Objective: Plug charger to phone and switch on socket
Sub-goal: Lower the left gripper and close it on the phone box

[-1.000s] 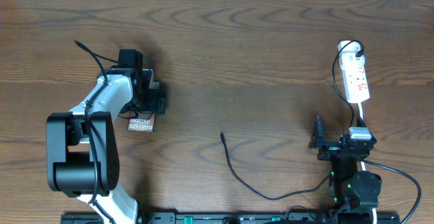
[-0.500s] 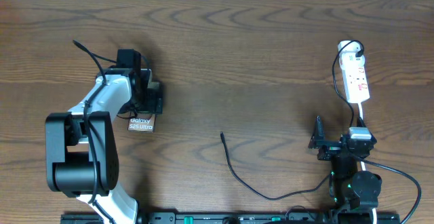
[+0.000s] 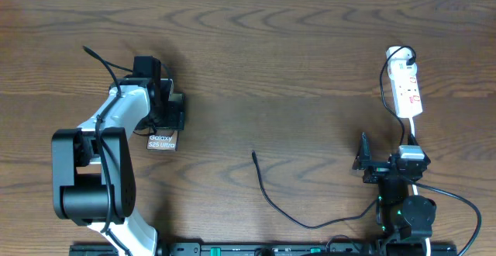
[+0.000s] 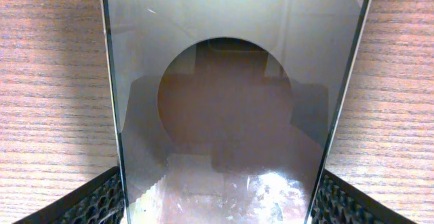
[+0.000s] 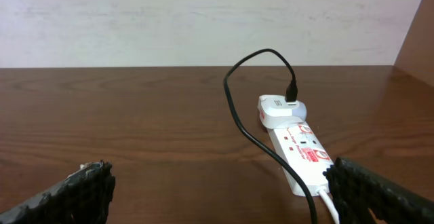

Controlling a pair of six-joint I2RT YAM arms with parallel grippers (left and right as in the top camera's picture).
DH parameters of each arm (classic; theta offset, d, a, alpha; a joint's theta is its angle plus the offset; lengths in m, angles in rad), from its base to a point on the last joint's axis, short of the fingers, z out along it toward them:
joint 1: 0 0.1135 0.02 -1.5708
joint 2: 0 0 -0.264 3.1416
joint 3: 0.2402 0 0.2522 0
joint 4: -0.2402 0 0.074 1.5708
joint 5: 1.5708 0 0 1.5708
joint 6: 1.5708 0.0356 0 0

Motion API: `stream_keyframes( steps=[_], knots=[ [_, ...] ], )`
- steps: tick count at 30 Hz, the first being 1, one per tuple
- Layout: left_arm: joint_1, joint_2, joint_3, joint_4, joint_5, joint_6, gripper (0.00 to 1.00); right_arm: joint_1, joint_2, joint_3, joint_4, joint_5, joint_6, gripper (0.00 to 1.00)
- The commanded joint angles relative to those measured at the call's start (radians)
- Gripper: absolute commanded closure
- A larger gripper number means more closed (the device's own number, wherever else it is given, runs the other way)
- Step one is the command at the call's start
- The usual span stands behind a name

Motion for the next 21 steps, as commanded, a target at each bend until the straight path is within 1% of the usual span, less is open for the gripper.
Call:
stream_keyframes(
  steps=[1, 5, 7, 14, 21],
  knots=[
    [-0.002, 0.052, -0.048, -0.012, 0.053, 0.003, 0.20, 0.006, -0.004, -0.001, -0.003, 0.008, -0.014, 0.01],
    [-0.002, 0.052, -0.048, -0.012, 0.053, 0.003, 0.21, 0.006, -0.004, -0.001, -0.004, 0.008, -0.014, 0.01],
    [-0.002, 0.052, -0.048, -0.012, 0.053, 0.002, 0.24, 0.006, -0.004, -0.001, -0.004, 0.008, -0.014, 0.01],
    [-0.002, 0.052, -0.048, -0.013, 0.053, 0.002, 0.28, 0.006, -0.004, -0.001, -0.003, 0.008, -0.014, 0.01],
    [-0.002, 0.052, -0.048, -0.012, 0.053, 0.002, 0.30, 0.006, -0.004, -0.001, -0.004, 0.008, -0.014, 0.01]
  ],
)
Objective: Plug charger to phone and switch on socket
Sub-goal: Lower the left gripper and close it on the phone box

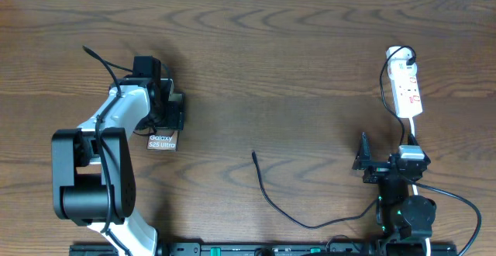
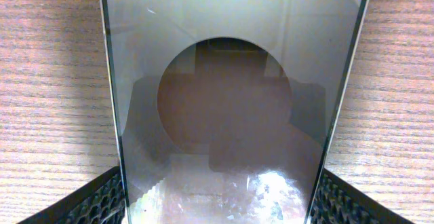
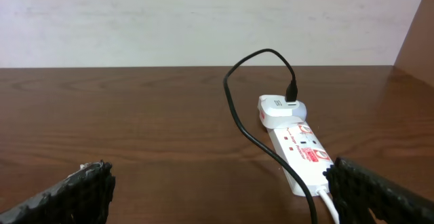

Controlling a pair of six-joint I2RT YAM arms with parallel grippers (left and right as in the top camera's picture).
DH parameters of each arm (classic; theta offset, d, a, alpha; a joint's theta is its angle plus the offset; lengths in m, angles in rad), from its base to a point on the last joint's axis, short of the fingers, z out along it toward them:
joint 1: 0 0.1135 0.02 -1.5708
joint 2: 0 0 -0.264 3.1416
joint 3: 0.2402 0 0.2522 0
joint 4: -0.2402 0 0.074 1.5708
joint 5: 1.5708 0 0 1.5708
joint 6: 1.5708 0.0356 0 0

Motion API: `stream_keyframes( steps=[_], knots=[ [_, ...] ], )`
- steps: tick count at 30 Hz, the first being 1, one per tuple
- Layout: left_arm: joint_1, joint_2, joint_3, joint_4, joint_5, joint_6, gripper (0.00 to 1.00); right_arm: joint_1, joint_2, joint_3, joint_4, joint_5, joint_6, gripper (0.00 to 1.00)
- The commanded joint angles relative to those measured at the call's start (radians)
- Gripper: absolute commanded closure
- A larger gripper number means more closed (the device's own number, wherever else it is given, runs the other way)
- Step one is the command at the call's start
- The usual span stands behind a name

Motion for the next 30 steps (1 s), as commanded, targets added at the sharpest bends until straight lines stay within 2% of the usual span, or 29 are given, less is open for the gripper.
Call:
stream_keyframes(
  steps=[1, 7, 16, 30],
  knots=[
    [-0.002, 0.053, -0.048, -0.011, 0.052, 0.003, 0.30, 0.006, -0.003, -0.001, -0.004, 0.008, -0.014, 0.01],
    [-0.002, 0.050, -0.032, -0.024, 0.053, 0.002, 0.43, 0.006, -0.003, -0.001, -0.003, 0.008, -0.014, 0.01],
    [-0.002, 0.049, -0.016, -0.031, 0.076, 0.003, 0.54, 0.006, -0.003, -0.001, -0.003, 0.008, -0.014, 0.01],
    [-0.002, 0.049, 0.002, -0.043, 0.079, 0.003, 0.80, 0.006, -0.003, -0.001, -0.003, 0.008, -0.014, 0.01]
  ],
)
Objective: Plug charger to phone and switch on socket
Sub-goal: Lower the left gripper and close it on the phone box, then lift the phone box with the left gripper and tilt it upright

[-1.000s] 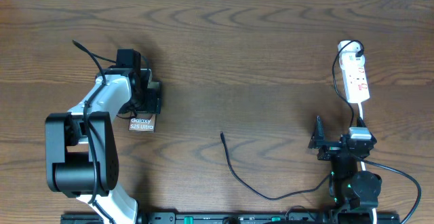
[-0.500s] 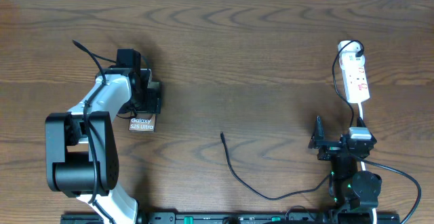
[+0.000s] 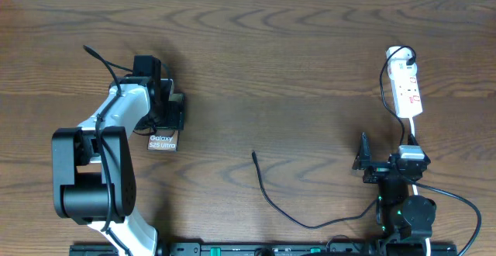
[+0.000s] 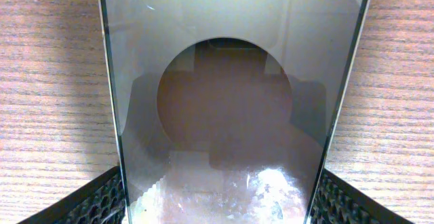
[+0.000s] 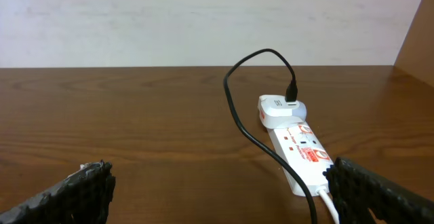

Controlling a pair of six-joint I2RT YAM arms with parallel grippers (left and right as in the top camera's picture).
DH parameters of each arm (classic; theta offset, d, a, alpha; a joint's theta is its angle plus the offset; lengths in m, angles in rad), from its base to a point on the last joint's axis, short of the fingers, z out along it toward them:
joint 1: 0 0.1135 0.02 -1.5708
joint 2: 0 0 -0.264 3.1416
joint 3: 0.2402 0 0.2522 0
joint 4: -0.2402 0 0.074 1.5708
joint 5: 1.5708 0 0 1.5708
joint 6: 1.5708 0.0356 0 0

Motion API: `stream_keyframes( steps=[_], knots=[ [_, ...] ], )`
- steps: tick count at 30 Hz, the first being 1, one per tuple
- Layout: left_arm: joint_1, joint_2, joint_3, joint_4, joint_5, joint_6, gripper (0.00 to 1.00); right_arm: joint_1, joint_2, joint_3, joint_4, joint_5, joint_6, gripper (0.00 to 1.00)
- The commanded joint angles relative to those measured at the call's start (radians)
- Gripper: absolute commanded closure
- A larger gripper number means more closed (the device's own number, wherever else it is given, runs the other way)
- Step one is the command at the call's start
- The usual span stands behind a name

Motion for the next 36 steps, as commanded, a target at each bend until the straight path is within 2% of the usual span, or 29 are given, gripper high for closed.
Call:
stream_keyframes(
  steps=[1, 10, 18, 22, 27, 31, 36],
  knots=[
    [-0.002, 0.044, -0.011, -0.019, 0.074, 0.002, 0.81, 0.006, -0.003, -0.001, -0.003, 0.008, -0.014, 0.01],
    [-0.002, 0.016, 0.028, -0.056, 0.092, 0.001, 0.90, 0.006, -0.003, -0.001, -0.004, 0.008, -0.014, 0.01],
    [-0.002, -0.159, 0.051, -0.074, 0.108, -0.064, 0.91, 0.006, -0.003, -0.001, -0.004, 0.008, -0.014, 0.01],
    [-0.002, -0.259, 0.051, -0.073, 0.192, -0.090, 0.91, 0.006, -0.003, -0.001, -0.003, 0.008, -0.014, 0.01],
    [-0.002, -0.365, 0.051, -0.073, 0.297, -0.199, 0.91, 0.006, -0.003, -0.001, -0.004, 0.008, -0.014, 0.01],
    [0.003, -0.399, 0.051, -0.066, 0.415, -0.339, 0.91, 0.006, -0.003, -0.001, -0.004, 0.008, -0.014, 0.01],
    [0.057, -0.399, 0.051, -0.038, 0.673, -0.492, 0.93, 0.006, -0.003, -0.001, -0.003, 0.008, -0.014, 0.01]
  ],
)
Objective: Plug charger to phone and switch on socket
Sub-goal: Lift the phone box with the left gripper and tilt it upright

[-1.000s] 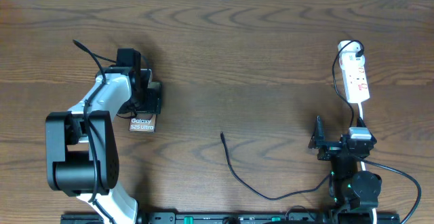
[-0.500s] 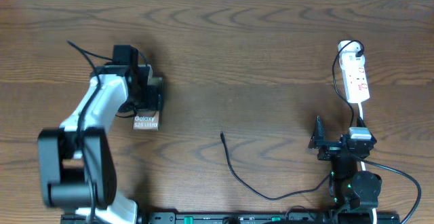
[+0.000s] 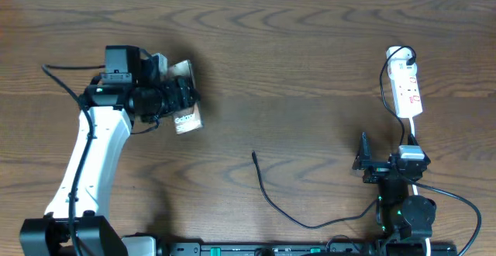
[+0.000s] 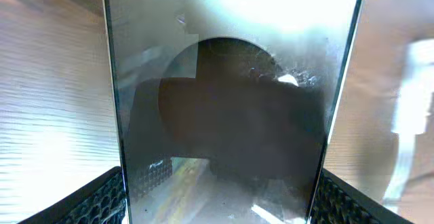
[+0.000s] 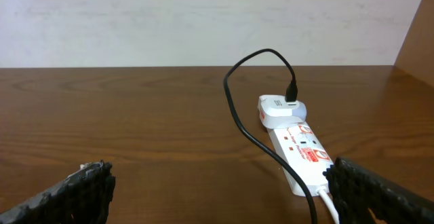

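The phone (image 3: 186, 120), dark glass with a "Galaxy S25 Ultra" sticker, is held off the table at the left, tilted, with my left gripper (image 3: 177, 99) shut on it. In the left wrist view the phone (image 4: 230, 102) fills the frame between both fingers (image 4: 102, 197). The black charger cable (image 3: 267, 198) lies at the front middle, its free plug end (image 3: 254, 155) loose on the wood. It runs to the white adapter (image 5: 279, 108) in the power strip (image 3: 407, 85) at the far right. My right gripper (image 3: 364, 161) stands open in front of the strip, holding nothing.
The wooden table (image 3: 294, 70) carries only these things. A pale wall (image 5: 203, 20) rises behind the far edge. The strip's own white lead (image 5: 329, 207) runs toward my right arm base.
My left gripper has come up off the table with the phone, now farther back and to the right, turned and tilted. The left arm is stretched out. Right arm and cable unchanged.
At all three earlier moments the phone lay flat at the left with my left fingers against its two long edges, and nothing shifted. Now the phone is in the air in that gripper. The right gripper stayed open near the strip throughout.
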Controlling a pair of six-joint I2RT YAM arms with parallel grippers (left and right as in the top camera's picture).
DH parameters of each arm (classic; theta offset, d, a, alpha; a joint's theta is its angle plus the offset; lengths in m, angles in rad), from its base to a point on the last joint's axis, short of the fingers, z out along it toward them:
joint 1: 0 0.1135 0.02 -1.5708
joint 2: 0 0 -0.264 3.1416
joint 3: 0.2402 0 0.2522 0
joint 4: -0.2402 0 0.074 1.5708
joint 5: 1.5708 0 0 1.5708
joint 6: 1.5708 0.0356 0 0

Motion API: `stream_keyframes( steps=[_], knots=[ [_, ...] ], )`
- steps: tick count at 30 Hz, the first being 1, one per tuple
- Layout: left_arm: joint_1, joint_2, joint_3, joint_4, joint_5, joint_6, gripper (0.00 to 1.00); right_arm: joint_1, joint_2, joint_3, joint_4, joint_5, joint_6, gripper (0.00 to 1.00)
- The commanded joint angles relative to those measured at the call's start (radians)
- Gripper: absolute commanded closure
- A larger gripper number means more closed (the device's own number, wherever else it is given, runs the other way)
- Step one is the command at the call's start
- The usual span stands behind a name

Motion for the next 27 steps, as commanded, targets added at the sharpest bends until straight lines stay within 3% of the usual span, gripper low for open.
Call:
stream_keyframes(
  steps=[1, 6, 13, 19, 27],
  knots=[
    [0.061, -0.017, 0.034, 0.037, 0.305, -0.186, 0.92, 0.006, -0.003, -0.001, -0.003, 0.008, -0.014, 0.01],
    [0.149, -0.017, 0.033, 0.077, 0.556, -0.403, 0.92, 0.006, -0.003, -0.001, -0.003, 0.008, -0.014, 0.01],
    [0.211, -0.017, 0.033, 0.077, 0.739, -0.664, 0.92, 0.006, -0.003, -0.001, -0.003, 0.008, -0.014, 0.01],
    [0.216, -0.017, 0.033, 0.077, 0.882, -0.798, 0.93, 0.006, -0.003, -0.001, -0.004, 0.008, -0.014, 0.01],
    [0.216, -0.017, 0.033, 0.077, 0.940, -0.890, 0.93, 0.006, -0.003, -0.001, -0.003, 0.008, -0.014, 0.01]
  ],
)
